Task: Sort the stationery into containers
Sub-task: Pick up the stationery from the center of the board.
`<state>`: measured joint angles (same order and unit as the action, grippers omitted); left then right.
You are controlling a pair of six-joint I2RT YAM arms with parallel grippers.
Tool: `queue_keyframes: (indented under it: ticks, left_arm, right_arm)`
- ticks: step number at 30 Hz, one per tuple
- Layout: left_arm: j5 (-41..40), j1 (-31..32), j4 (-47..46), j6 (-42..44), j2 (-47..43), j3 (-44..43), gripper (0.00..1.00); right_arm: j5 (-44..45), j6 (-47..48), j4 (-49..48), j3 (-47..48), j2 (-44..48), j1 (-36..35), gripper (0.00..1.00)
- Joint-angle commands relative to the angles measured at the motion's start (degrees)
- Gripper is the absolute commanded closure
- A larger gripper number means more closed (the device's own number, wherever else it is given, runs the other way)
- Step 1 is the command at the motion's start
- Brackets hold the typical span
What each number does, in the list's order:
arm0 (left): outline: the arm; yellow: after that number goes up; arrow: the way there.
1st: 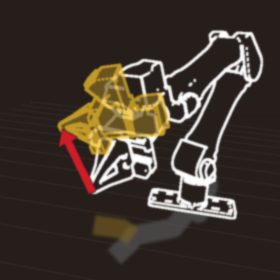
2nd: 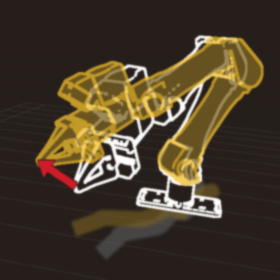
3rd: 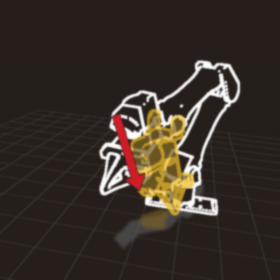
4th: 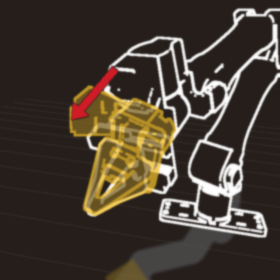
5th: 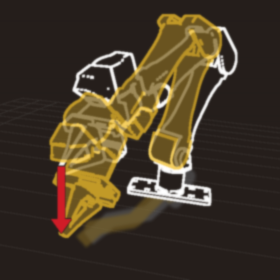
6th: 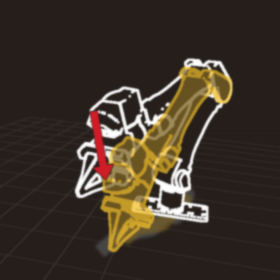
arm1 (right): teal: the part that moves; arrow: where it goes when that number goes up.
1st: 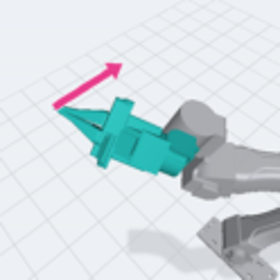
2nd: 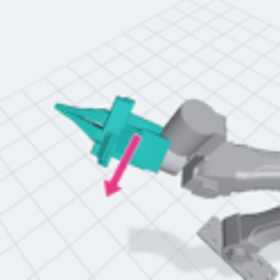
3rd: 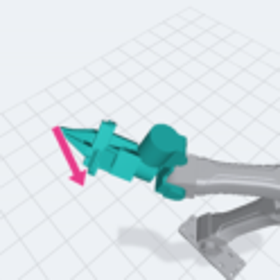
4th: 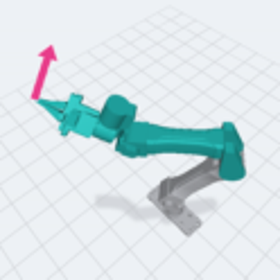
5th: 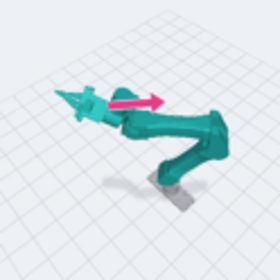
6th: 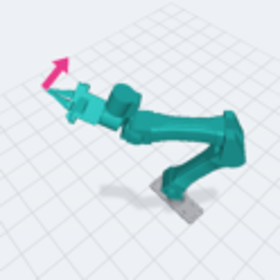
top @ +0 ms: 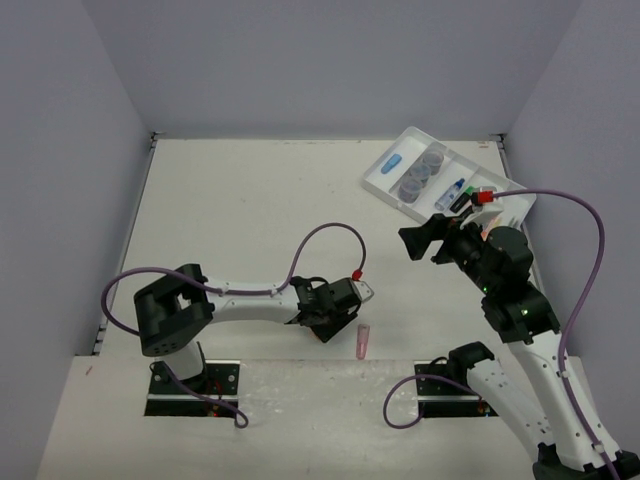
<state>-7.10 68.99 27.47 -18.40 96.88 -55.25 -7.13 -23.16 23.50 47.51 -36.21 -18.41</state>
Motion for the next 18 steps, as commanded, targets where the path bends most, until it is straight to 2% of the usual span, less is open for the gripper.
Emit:
queue_keyframes:
  ticks: [1, 4, 11, 14, 18]
  left_arm:
    - [0.8, -0.3, 4.5, -1.7, -1.0, 3.0, 0.53]
    - [1.8, -0.3, 2.5, -1.7, -1.1, 4.7, 0.57]
    - [3.7, -0.3, -0.4, -1.4, 0.2, 5.0, 0.93]
    - [2.2, -0.4, -0.9, -1.9, -1.9, 5.0, 1.0]
    - [-4.8, -1.2, -1.1, -4.1, -8.4, 3.8, 1.0]
  right_arm:
    - [-1.4, -0.5, -2.4, -0.2, 0.3, 0.0, 0.01]
    - [-1.6, -0.6, -2.6, -0.4, 0.4, 0.0, 0.01]
    - [-2.4, -1.4, -3.8, -1.8, 1.0, 0.0, 0.01]
    - [-2.9, -2.9, -5.0, -2.6, 1.5, 0.0, 0.01]
    - [-5.7, -4.4, -5.7, -2.9, 0.0, 0.0, 0.01]
